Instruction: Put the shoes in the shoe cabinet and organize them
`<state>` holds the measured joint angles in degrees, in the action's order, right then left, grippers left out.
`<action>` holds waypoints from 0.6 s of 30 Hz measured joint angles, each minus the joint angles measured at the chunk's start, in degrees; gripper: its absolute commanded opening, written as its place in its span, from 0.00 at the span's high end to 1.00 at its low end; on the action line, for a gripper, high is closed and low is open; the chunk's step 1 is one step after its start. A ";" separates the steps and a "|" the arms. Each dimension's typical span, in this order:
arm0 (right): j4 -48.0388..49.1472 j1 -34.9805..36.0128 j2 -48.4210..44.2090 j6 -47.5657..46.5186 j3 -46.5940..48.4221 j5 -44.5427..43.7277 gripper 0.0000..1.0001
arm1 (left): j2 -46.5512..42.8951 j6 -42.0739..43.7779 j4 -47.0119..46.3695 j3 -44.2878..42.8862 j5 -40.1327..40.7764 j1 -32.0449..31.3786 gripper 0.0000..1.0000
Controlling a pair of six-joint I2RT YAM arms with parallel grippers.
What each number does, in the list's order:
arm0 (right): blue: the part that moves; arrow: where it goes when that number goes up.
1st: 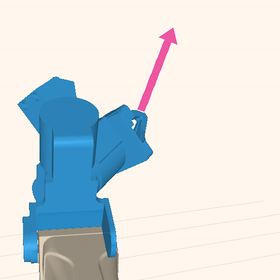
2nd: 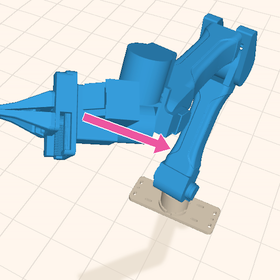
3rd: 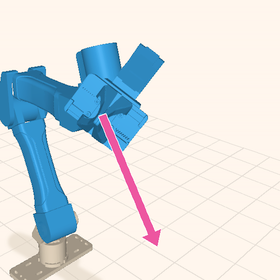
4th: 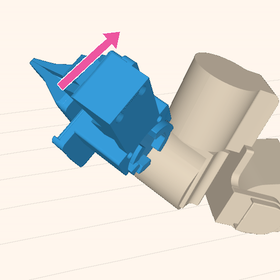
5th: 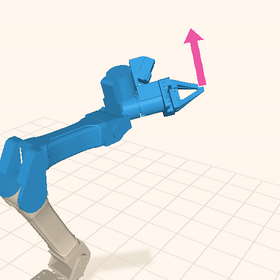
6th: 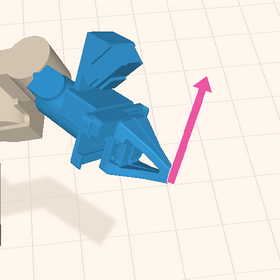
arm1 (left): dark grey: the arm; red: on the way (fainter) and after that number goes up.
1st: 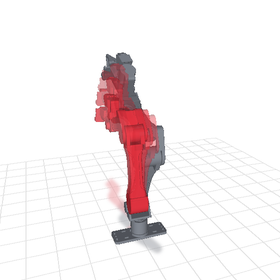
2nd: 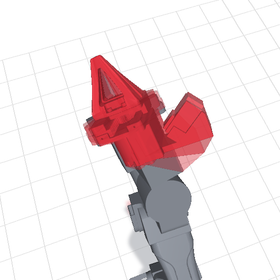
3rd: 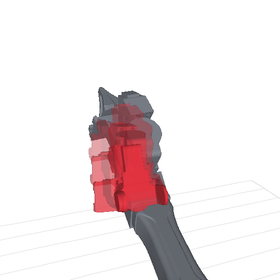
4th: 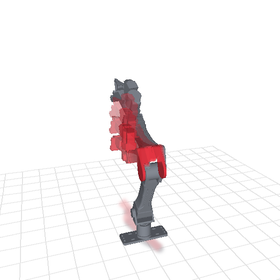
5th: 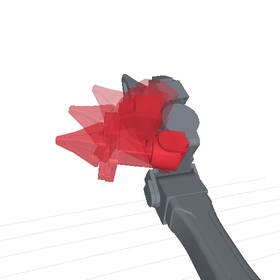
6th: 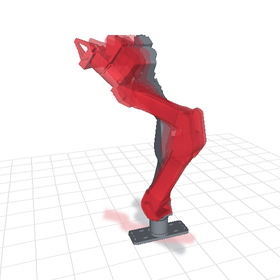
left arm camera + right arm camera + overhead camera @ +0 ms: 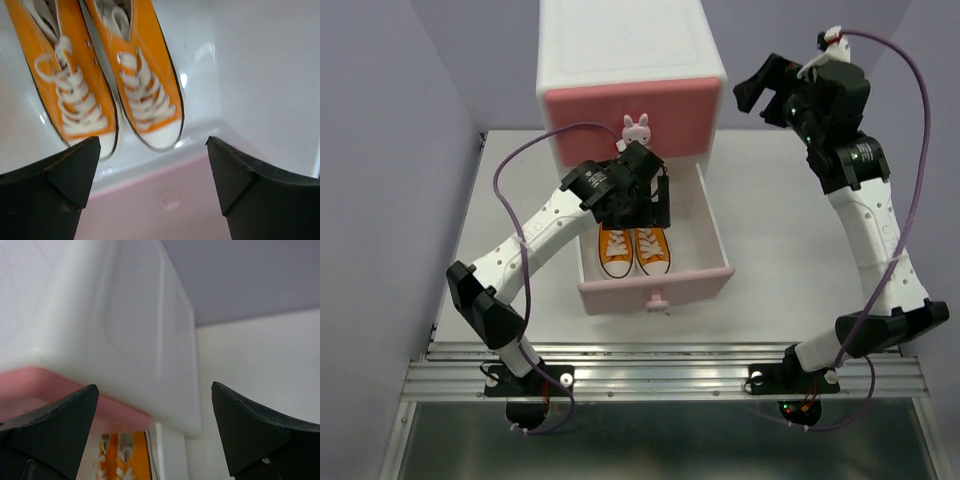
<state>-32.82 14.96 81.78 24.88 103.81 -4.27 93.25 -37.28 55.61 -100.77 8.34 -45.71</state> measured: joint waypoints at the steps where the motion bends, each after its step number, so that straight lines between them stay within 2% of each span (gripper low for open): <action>1: 1.25 -0.02 1.29 -0.55 2.40 1.18 0.00 | -0.17 0.74 1.77 -1.49 -0.76 0.02 0.01; 3: 5.25 0.00 4.90 -1.20 9.64 3.96 0.00 | -0.81 2.36 3.17 -3.82 -1.29 -0.42 0.01; 8: 15.72 0.59 11.58 -1.70 19.67 9.40 0.00 | -8.37 3.91 -7.69 -8.59 -0.02 0.50 0.01; 11: 18.32 3.76 20.50 -4.22 33.05 11.32 0.00 | -13.81 4.72 -9.88 -8.55 -0.42 0.87 0.01; 13: 19.87 6.93 24.85 -5.44 37.51 12.57 0.00 | -15.96 5.33 -10.71 -8.13 -1.51 0.83 0.01; 18: 20.24 12.70 29.22 -7.65 35.95 14.23 0.00 | -16.72 6.75 -12.11 -4.48 -4.00 -1.14 0.01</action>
<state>-12.58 27.66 111.00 17.23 139.76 9.96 76.53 -30.52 43.51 -105.25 4.34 -46.85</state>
